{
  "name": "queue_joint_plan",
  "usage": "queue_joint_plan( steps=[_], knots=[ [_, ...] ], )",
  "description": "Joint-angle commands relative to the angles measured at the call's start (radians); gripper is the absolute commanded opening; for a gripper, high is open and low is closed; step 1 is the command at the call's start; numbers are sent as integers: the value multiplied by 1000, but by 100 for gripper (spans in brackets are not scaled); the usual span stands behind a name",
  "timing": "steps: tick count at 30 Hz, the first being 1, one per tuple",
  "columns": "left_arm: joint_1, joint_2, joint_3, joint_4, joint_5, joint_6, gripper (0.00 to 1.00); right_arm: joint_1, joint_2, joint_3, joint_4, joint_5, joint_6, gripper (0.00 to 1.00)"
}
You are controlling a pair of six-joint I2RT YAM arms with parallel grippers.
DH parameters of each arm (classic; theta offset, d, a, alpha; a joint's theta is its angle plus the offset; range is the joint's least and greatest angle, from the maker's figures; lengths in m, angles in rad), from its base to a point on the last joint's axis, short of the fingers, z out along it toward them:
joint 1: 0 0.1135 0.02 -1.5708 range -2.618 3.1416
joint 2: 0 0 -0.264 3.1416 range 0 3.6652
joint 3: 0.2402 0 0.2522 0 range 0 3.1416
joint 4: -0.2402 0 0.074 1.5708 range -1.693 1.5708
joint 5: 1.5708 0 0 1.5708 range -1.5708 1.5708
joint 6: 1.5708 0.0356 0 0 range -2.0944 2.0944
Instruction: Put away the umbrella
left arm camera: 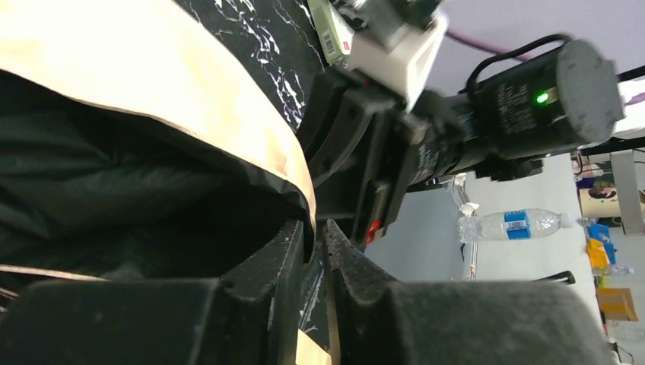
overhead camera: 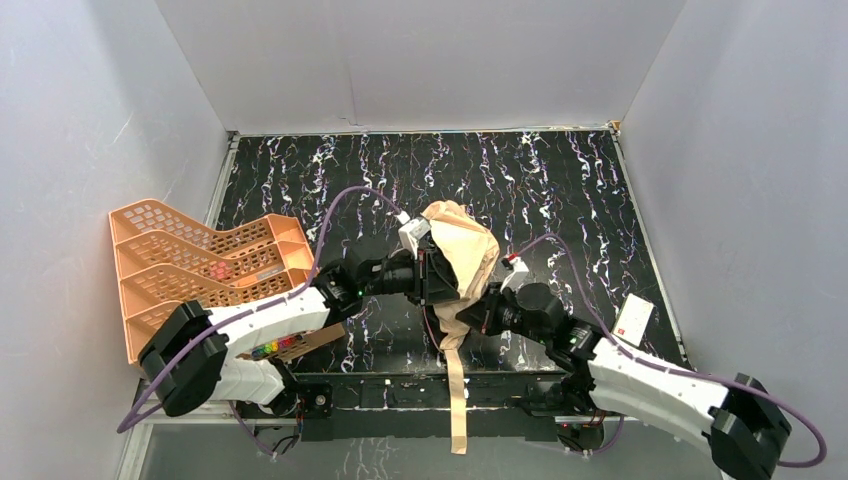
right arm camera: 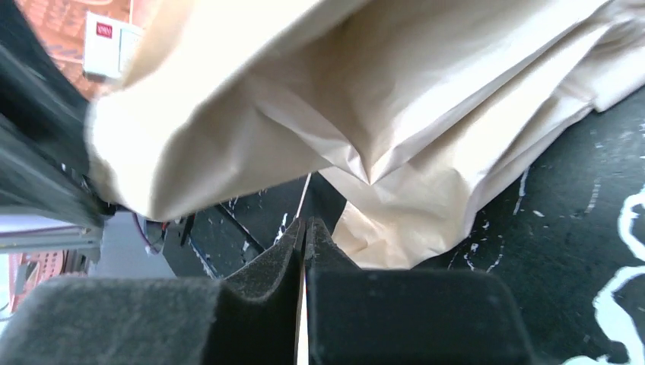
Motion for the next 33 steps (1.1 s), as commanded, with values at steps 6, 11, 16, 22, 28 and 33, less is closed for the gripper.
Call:
queue_joint_plan(
  steps=[6,11,16,22,28,33],
  knots=[
    [-95,-53,-173,135,-98,-63,39,4,-179,137,-355,205,-4,10],
    [-126,-1,-219,194,-109,-82,38,4,-190,211,-454,252,-22,8],
    [-139,41,-258,230,-120,-89,37,3,-199,288,-507,304,-52,6],
    [-154,102,-273,243,-123,-81,42,4,-144,327,-337,170,-140,9],
    [-171,141,-307,255,-146,-80,57,4,12,317,-141,60,-119,7],
    [-183,155,-328,257,-155,-80,61,1,132,310,-38,86,-105,4]
  ],
)
